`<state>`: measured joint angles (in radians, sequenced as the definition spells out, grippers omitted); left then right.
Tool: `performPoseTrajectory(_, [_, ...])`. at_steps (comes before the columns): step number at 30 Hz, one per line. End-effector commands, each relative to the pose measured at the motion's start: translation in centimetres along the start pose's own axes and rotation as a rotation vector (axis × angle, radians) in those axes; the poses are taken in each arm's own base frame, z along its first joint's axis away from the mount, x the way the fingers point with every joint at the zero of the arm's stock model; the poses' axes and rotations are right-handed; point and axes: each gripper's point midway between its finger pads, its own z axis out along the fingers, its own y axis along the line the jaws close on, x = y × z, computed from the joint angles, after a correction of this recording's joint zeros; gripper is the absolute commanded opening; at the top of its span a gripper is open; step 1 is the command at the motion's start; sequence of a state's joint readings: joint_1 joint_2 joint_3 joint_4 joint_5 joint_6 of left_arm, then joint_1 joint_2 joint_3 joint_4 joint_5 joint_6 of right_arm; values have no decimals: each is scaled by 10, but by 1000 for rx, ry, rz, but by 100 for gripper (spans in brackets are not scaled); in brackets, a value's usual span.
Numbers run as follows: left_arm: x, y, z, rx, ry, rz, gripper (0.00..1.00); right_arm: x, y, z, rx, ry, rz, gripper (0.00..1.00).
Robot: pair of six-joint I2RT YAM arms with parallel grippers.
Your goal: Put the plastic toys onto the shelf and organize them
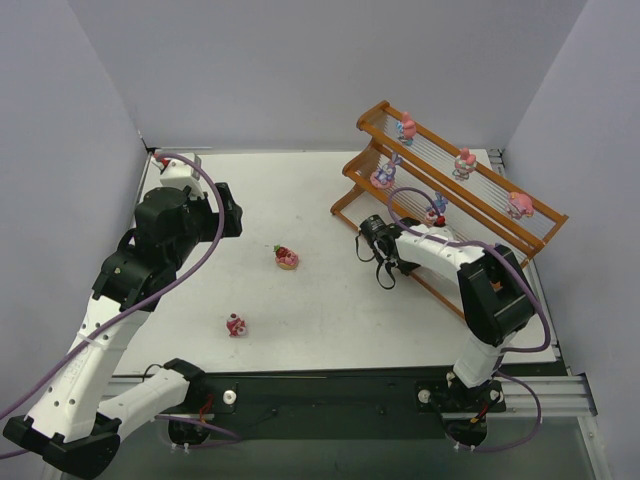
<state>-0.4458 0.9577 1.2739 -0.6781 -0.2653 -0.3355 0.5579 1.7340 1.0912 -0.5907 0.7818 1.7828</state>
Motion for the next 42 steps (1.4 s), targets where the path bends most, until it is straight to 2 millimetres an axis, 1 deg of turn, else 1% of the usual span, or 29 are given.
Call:
performPoseTrajectory(1, [-17, -3, -5, 12, -62, -7, 97, -15, 2, -4, -13, -55, -2, 42])
performPoseTrajectory(3, [-16, -3, -5, 11, -59, -8, 97, -18, 5, -6, -22, -56, 7, 47])
performPoseTrajectory(6, [-16, -3, -5, 13, -60, -9, 97, -23, 9, -9, -37, -70, -8, 52])
performPoseTrajectory(11, [-16, -4, -5, 17, -58, -12, 97, -30, 16, -16, -60, -71, -20, 56])
performPoseTrajectory(14, [-17, -5, -6, 20, -62, -17, 97, -35, 23, -24, -90, -88, -38, 58])
performPoseTrajectory(17, [-17, -5, -7, 23, -64, -21, 97, -35, 28, -31, -112, -87, -53, 64])
performPoseTrajectory(21, [-20, -2, -11, 14, -80, -27, 97, -36, 28, -39, -133, -77, -90, 67])
performPoseTrajectory(23, [-20, 0, -12, 7, -80, -37, 97, -37, 29, -47, -154, -73, -110, 68])
performPoseTrajectory(26, [-15, 4, -15, -4, -76, -59, 97, -34, 31, -60, -195, -55, -165, 68])
performPoseTrajectory(28, [-12, 7, -18, -10, -74, -73, 97, -30, 29, -66, -213, -37, -220, 68])
performPoseTrajectory(31, [-3, 12, -21, -33, -47, -90, 97, -16, 28, -80, -266, 28, -288, 69])
performPoseTrajectory(32, [1, 14, -22, -43, -30, -99, 97, -14, 29, -91, -310, 34, -349, 69])
performPoseTrajectory(33, [3, 16, -23, -48, -26, -103, 97, -9, 33, -100, -351, 50, -359, 69])
performPoseTrajectory(34, [5, 16, -24, -48, -21, -108, 97, -4, 35, -105, -387, 66, -399, 69])
performPoseTrajectory(35, [9, 17, -25, -55, -8, -115, 97, -3, 38, -113, -443, 74, -483, 69])
performPoseTrajectory(36, [10, 18, -27, -51, -10, -120, 97, 5, 52, -129, -532, 103, -483, 69])
performPoseTrajectory(37, [12, 18, -27, -52, -4, -122, 97, 19, 55, -139, -601, 168, -528, 69])
performPoseTrajectory(38, [13, 18, -27, -53, -1, -125, 97, 27, 60, -151, -705, 187, -643, 69])
performPoseTrajectory(39, [12, 19, -29, -50, -7, -128, 97, 34, 82, -173, -843, 215, -618, 69])
performPoseTrajectory(40, [11, 19, -31, -53, -9, -129, 97, 56, 85, -200, -998, 342, -673, 69])
performPoseTrajectory(41, [12, 20, -31, -55, -7, -128, 97, 68, 89, -215, -1115, 382, -719, 69])
performPoseTrajectory(42, [10, 20, -32, -54, -10, -127, 97, 73, 102, -239, -1270, 383, -758, 69])
